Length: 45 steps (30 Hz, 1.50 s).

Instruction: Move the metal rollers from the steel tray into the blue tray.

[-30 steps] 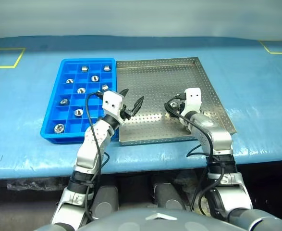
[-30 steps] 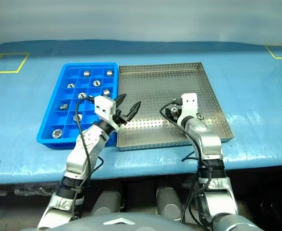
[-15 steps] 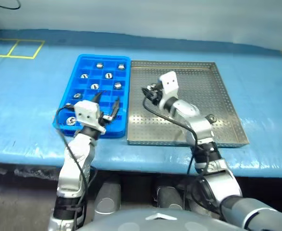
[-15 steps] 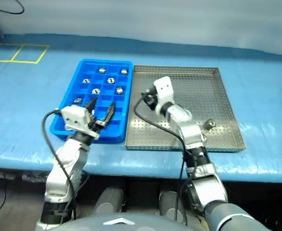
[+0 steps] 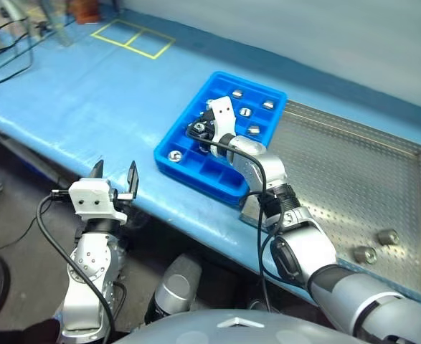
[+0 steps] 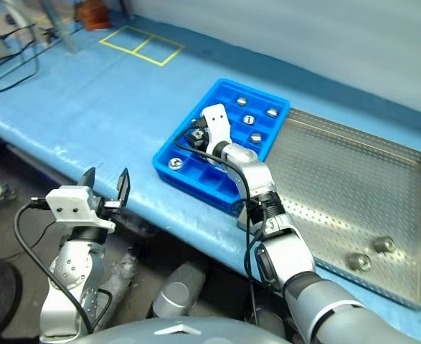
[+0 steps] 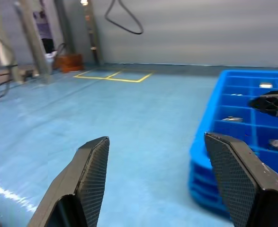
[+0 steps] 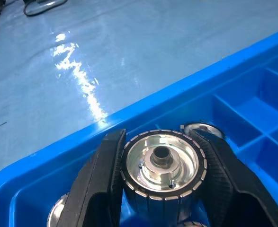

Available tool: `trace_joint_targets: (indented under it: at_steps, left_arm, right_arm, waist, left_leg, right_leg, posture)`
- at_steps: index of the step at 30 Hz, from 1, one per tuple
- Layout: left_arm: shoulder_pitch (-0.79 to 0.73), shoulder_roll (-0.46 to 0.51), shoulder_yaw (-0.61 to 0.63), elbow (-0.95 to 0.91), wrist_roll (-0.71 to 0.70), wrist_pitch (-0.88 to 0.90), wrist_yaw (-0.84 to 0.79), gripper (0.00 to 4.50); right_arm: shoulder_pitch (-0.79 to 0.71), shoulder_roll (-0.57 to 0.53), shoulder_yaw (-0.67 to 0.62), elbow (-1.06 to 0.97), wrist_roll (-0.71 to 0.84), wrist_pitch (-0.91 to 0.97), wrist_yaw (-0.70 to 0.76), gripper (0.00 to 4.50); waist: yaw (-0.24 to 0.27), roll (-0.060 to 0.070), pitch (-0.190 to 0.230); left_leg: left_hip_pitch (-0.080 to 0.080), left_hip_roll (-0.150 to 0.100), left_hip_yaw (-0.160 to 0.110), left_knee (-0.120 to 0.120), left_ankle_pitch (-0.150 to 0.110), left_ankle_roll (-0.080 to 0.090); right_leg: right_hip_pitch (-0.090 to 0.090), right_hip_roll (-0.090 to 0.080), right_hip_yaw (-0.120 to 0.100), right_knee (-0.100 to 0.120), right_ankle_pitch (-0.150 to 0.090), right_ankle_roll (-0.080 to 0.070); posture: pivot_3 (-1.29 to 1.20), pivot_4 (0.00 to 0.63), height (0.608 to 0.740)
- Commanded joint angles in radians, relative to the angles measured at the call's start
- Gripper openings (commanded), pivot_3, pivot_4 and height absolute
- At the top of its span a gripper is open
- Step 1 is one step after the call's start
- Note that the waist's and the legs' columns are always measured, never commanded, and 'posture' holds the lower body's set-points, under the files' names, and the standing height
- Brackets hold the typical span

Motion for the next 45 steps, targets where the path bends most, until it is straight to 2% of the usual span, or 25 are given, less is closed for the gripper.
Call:
trace_joint_targets:
  at_steps: [1,5,10,18,29,35,36,37,40,45]
  left_arm:
    - [-0.015,-0.001,-0.001,-0.048,0.004,-0.014,0.001,3.50]
    - [-0.045,0.008,-0.017,-0.025,0.001,-0.007,-0.018,3.50]
    - [-0.091,0.019,-0.024,0.005,-0.007,0.000,-0.039,3.50]
    - [-0.158,0.035,-0.041,0.064,-0.009,0.002,-0.077,3.50]
    - [-0.167,0.034,-0.038,0.082,-0.009,0.002,-0.095,3.50]
    - [-0.167,0.033,-0.042,0.082,-0.008,0.004,-0.098,3.50]
    - [-0.168,0.033,-0.044,0.083,-0.007,0.005,-0.098,3.50]
    - [-0.171,0.033,-0.046,0.084,-0.007,0.006,-0.099,3.50]
    - [-0.198,0.032,-0.062,0.091,-0.020,0.018,-0.116,3.50]
    - [-0.272,0.044,-0.120,0.180,-0.035,0.029,-0.187,3.50]
  right_arm:
    - [-0.020,-0.012,-0.035,-0.010,-0.013,-0.045,-0.034,1.95]
    - [0.015,-0.049,-0.040,-0.057,-0.030,-0.043,-0.050,1.95]
    - [0.053,-0.085,-0.066,-0.118,-0.030,-0.020,-0.069,1.95]
    - [0.120,-0.116,-0.071,-0.244,-0.024,0.037,-0.062,1.95]
    - [0.169,-0.135,-0.064,-0.250,-0.048,0.085,-0.064,1.95]
    - [0.176,-0.154,-0.063,-0.248,-0.060,0.098,-0.072,1.95]
    - [0.180,-0.155,-0.062,-0.251,-0.059,0.102,-0.070,2.51]
    - [0.186,-0.154,-0.066,-0.260,-0.054,0.104,-0.069,2.68]
    - [0.207,-0.157,-0.085,-0.299,-0.039,0.101,-0.073,3.62]
    - [0.283,-0.187,-0.127,-0.448,-0.027,0.107,-0.091,3.62]
  waist:
    - [0.048,0.000,0.000]
    - [0.111,0.000,0.000]
    - [0.130,0.000,0.000]
    - [0.103,0.001,0.000]
    - [0.039,0.001,0.000]
    - [0.024,0.001,0.000]
    - [0.024,0.001,0.000]
    - [0.023,0.001,0.000]
    - [0.024,0.002,0.000]
    - [0.000,0.003,-0.001]
  left_leg:
    - [-0.001,0.000,0.000,0.000,-0.001,-0.001]
    - [-0.002,0.001,-0.001,0.000,-0.002,-0.002]
    - [-0.002,0.006,-0.001,0.001,-0.006,-0.010]
    - [-0.001,0.019,-0.002,0.001,-0.009,-0.014]
    - [0.000,0.020,-0.004,0.001,-0.010,-0.017]
    - [0.001,0.020,-0.004,0.002,-0.009,-0.019]
    - [0.002,0.020,-0.004,0.002,-0.009,-0.019]
    - [0.002,0.020,-0.004,0.002,-0.009,-0.019]
    - [0.002,0.020,-0.005,0.003,-0.009,-0.019]
    - [0.002,0.019,-0.006,0.006,-0.008,-0.019]
  right_leg:
    - [-0.001,0.000,-0.001,-0.001,0.000,0.000]
    - [-0.002,0.000,-0.005,-0.001,-0.002,-0.002]
    - [-0.002,-0.002,-0.014,0.000,-0.002,-0.003]
    - [-0.001,-0.001,-0.037,0.004,-0.002,-0.010]
    - [-0.004,0.000,-0.039,0.014,-0.007,-0.016]
    - [-0.003,0.000,-0.039,0.016,-0.007,-0.016]
    - [-0.003,0.000,-0.039,0.016,-0.007,-0.016]
    - [-0.002,0.000,-0.039,0.016,-0.007,-0.017]
    - [-0.001,0.000,-0.040,0.016,-0.008,-0.018]
    - [0.001,-0.001,-0.040,0.015,-0.010,-0.021]
  posture:
    - [0.78,0.150,0.740]
    - [0.72,0.150,0.740]
    - [0.68,0.150,0.740]
    - [0.60,0.150,0.740]
    - [0.58,0.150,0.740]
    - [0.57,0.150,0.740]
    - [0.56,0.150,0.740]
    - [0.56,0.150,0.740]
    - [0.50,0.150,0.740]
    - [0.32,0.150,0.740]
